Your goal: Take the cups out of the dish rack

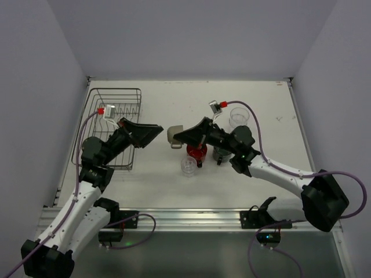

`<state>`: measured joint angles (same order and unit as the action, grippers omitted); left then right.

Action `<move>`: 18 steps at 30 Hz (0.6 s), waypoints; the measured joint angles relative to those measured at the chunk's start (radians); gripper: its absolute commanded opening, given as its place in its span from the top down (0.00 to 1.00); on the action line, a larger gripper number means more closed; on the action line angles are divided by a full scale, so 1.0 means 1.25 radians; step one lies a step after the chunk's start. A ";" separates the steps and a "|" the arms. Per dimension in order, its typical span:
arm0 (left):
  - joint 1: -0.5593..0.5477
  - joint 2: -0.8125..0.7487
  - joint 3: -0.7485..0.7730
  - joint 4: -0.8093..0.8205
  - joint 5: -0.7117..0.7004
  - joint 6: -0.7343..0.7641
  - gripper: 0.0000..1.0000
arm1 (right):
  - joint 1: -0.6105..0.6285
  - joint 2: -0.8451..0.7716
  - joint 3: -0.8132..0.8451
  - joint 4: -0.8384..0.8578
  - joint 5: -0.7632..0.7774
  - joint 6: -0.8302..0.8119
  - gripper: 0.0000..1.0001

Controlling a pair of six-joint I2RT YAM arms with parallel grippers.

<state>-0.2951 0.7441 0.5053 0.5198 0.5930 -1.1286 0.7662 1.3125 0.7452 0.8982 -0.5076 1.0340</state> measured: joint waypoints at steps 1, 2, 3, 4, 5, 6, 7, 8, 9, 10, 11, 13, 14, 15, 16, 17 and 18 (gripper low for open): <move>0.000 -0.014 0.018 -0.045 -0.016 0.026 0.01 | -0.012 -0.019 -0.024 -0.009 0.001 -0.002 1.00; 0.000 -0.028 0.041 -0.089 -0.034 0.058 0.00 | -0.024 -0.041 -0.046 -0.025 0.003 -0.008 1.00; 0.000 -0.043 0.065 -0.134 -0.053 0.088 0.00 | -0.035 -0.061 -0.063 -0.044 0.005 -0.016 1.00; 0.000 -0.055 0.085 -0.169 -0.068 0.114 0.00 | -0.049 -0.091 -0.082 -0.072 0.010 -0.028 1.00; 0.000 -0.070 0.111 -0.211 -0.089 0.148 0.00 | -0.060 -0.126 -0.096 -0.117 0.017 -0.050 1.00; 0.000 -0.082 0.135 -0.249 -0.105 0.181 0.00 | -0.072 -0.165 -0.099 -0.192 0.034 -0.078 1.00; 0.000 -0.092 0.157 -0.287 -0.117 0.215 0.00 | -0.082 -0.205 -0.099 -0.265 0.066 -0.108 1.00; 0.000 -0.102 0.175 -0.322 -0.126 0.252 0.00 | -0.092 -0.245 -0.094 -0.345 0.103 -0.141 1.00; 0.000 -0.113 0.190 -0.355 -0.133 0.288 0.00 | -0.104 -0.282 -0.081 -0.436 0.147 -0.175 1.00; 0.000 -0.121 0.198 -0.384 -0.137 0.321 0.00 | -0.119 -0.313 -0.066 -0.522 0.197 -0.210 1.00; 0.000 -0.127 0.201 -0.410 -0.137 0.357 0.00 | -0.136 -0.340 -0.049 -0.603 0.249 -0.243 1.00; 0.000 -0.136 0.193 -0.460 -0.128 0.420 0.00 | -0.182 -0.378 -0.014 -0.747 0.345 -0.298 1.00; 0.000 -0.141 0.182 -0.478 -0.118 0.447 0.00 | -0.204 -0.392 0.000 -0.806 0.394 -0.319 1.00; 0.000 -0.146 0.171 -0.491 -0.109 0.469 0.00 | -0.229 -0.399 0.011 -0.857 0.436 -0.338 1.00; 0.000 -0.152 0.155 -0.503 -0.097 0.493 0.00 | -0.255 -0.403 0.017 -0.899 0.464 -0.352 1.00; -0.001 -0.160 0.139 -0.518 -0.084 0.516 0.00 | -0.278 -0.402 0.019 -0.935 0.488 -0.364 1.00; -0.005 -0.166 0.126 -0.531 -0.077 0.538 0.00 | -0.298 -0.395 0.019 -0.961 0.503 -0.372 1.00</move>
<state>-0.3012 0.5369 0.6628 -0.1444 0.4969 -0.4564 0.3931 0.8192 0.7689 -0.3031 0.1215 0.5694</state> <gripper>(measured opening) 0.997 0.102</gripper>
